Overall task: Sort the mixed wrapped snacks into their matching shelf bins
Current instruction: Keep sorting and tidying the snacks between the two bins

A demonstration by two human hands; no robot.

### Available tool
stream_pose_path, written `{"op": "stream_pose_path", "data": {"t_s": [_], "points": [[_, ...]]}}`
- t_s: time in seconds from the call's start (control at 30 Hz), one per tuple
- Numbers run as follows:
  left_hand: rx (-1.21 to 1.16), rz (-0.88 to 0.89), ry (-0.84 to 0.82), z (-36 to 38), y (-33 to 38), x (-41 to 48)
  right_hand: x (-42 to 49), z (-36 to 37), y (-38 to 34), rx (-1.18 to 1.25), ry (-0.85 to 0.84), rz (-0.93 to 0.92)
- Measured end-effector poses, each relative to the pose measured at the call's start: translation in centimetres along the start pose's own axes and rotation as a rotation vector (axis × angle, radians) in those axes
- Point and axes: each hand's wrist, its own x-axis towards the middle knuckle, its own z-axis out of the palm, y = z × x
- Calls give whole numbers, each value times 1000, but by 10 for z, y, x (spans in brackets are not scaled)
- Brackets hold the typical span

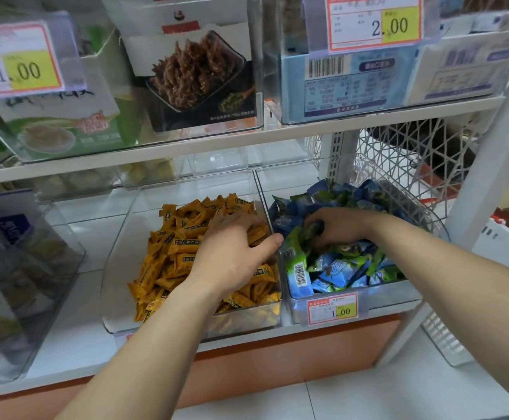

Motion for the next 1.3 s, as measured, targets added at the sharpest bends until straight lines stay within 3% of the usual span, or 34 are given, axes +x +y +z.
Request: {"op": "stream_pose_path", "data": {"t_s": [0.1, 0.2, 0.43, 0.6, 0.83, 1.03, 1.13, 1.2, 1.3], "points": [[-1, -5, -10, 0, -1, 1, 2, 1, -5, -134, -106, 38], [-4, -9, -11, 0, -1, 2, 3, 5, -5, -125, -57, 21], [-71, -31, -1, 0, -1, 4, -22, -6, 1, 566, 312, -2], [66, 66, 171, 2, 22, 8, -40, -9, -20, 933, 359, 7], [-101, 121, 199, 21, 58, 11, -47, -2, -51, 1246, 304, -72], [-220, 126, 244, 19, 52, 18, -55, -5, -43, 1278, 250, -28], [-234, 73, 254, 10, 45, 19, -55, -8, -39, 1178, 293, 18], [-260, 14, 270, 1, 35, 19, -55, -12, -35, 1005, 396, 64], [-269, -57, 374, -14, 13, 17, -57, -20, -22, 554, 619, 162]]}}
